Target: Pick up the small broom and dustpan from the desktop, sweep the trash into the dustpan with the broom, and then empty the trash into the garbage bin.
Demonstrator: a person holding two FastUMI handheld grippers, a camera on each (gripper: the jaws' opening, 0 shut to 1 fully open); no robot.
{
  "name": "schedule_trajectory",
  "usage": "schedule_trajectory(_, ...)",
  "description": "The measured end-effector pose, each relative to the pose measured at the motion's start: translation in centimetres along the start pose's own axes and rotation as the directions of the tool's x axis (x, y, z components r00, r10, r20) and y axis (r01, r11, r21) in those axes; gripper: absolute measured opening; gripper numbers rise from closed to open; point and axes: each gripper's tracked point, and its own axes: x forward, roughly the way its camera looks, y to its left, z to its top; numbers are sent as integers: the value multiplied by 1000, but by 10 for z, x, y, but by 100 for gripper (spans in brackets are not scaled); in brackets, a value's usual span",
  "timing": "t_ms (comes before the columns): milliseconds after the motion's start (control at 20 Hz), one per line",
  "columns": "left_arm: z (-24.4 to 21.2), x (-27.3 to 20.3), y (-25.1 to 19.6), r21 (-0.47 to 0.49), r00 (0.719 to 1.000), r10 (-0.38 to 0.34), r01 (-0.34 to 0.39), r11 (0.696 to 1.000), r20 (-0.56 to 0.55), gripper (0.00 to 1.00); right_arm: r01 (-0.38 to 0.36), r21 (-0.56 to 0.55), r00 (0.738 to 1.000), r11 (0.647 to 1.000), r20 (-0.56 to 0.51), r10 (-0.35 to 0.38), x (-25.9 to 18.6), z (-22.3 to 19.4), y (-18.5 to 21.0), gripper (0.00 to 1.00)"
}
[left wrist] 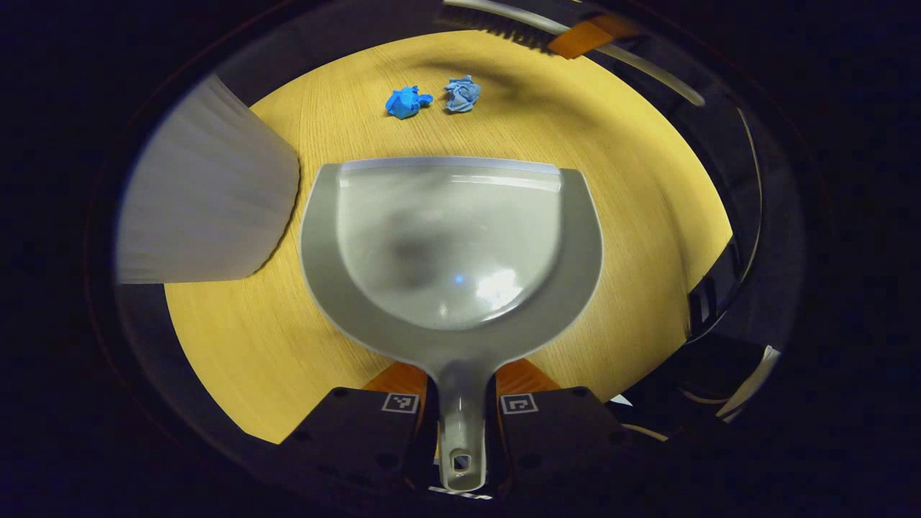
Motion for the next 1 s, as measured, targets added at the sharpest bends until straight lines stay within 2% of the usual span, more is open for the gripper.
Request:
schedule_trajectory(100, -3, 2, -1, -21, 1000, -16, 16, 1000, -9, 25, 20, -78, 999, 997, -41, -24, 25, 11, 3, 23)
schedule_trajectory(300, -12, 9, -1, -49, 999, -39, 37, 998, -31, 25, 53, -232, 985, 971, -149, -90, 67, 5, 14, 23)
schedule_trajectory(400, -14, 14, 1, -46, 999, -28, 26, 999, -40, 25, 28, -315, 971, 949, -217, -101, 76, -11, 24, 23)
schedule_trajectory(500, -17, 14, 3, -34, 999, -18, 16, 999, -44, 25, -28, -405, 966, 914, -247, -80, 80, -24, 35, 23)
schedule_trajectory(650, -20, 16, 3, -27, 999, -20, 19, 999, -48, 25, -142, -454, 955, 880, -298, 1, 77, -37, 39, 23)
schedule_trajectory(700, -21, 16, 3, -20, 999, -19, 19, 1000, -46, 24, -210, -450, 944, 868, -326, 60, 73, -43, 45, 23)
schedule_trajectory(900, -26, 17, 7, 11, 998, -12, 12, 1000, -54, 25, -425, -406, 876, 809, -411, 253, 70, -55, 43, 23)
schedule_trajectory(1000, -26, 17, 7, 15, 999, -8, 9, 1000, -53, 24, -487, -362, 843, 795, -431, 321, 68, -52, 39, 23)
